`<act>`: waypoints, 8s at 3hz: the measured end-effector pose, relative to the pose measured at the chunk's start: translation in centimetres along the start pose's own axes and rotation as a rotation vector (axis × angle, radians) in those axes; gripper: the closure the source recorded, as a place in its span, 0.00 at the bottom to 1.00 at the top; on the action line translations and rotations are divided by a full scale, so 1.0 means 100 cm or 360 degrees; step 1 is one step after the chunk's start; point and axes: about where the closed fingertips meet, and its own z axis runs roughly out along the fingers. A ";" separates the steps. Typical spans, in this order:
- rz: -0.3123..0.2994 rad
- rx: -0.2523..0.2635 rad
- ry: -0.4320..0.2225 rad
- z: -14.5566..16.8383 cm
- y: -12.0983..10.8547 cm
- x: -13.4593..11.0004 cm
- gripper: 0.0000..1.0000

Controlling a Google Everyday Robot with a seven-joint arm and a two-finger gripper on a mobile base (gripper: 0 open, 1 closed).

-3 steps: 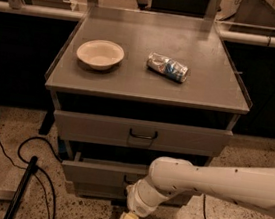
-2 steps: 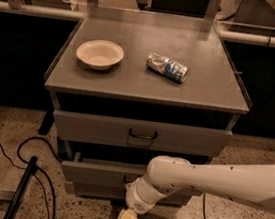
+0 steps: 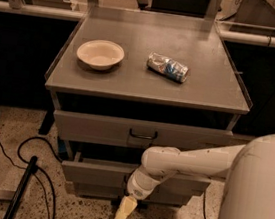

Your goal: Open middle drawer

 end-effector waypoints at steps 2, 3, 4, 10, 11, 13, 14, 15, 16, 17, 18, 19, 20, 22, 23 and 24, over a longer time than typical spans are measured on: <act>0.0061 0.0006 0.0091 0.010 -0.011 0.023 0.00; 0.0137 -0.0031 0.0118 -0.003 0.013 0.045 0.00; 0.0137 -0.0031 0.0119 -0.002 0.013 0.045 0.00; 0.0033 -0.0225 0.0069 -0.018 0.051 0.035 0.00; 0.0001 -0.0251 0.0046 -0.013 0.046 0.023 0.00; -0.0011 -0.0298 0.0089 0.006 0.040 0.018 0.00; 0.0016 -0.0352 0.0126 0.024 0.036 0.024 0.00; 0.0022 -0.0361 0.0131 0.023 0.037 0.024 0.00; 0.0076 -0.0448 0.0148 -0.023 0.099 0.071 0.00; 0.0075 -0.0449 0.0144 -0.023 0.099 0.070 0.00; 0.0014 -0.0470 0.0098 -0.032 0.099 0.055 0.00; -0.0024 -0.0507 0.0065 -0.042 0.101 0.046 0.00; -0.0039 -0.0539 0.0057 -0.043 0.100 0.041 0.00; 0.0039 -0.0626 0.0113 -0.017 0.100 0.050 0.00; 0.0074 -0.0652 0.0123 -0.009 0.104 0.055 0.00; 0.0113 -0.0638 0.0137 -0.002 0.104 0.064 0.00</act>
Offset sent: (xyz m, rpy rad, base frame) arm -0.0076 -0.0383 -0.0225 -0.0980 0.0382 -0.0398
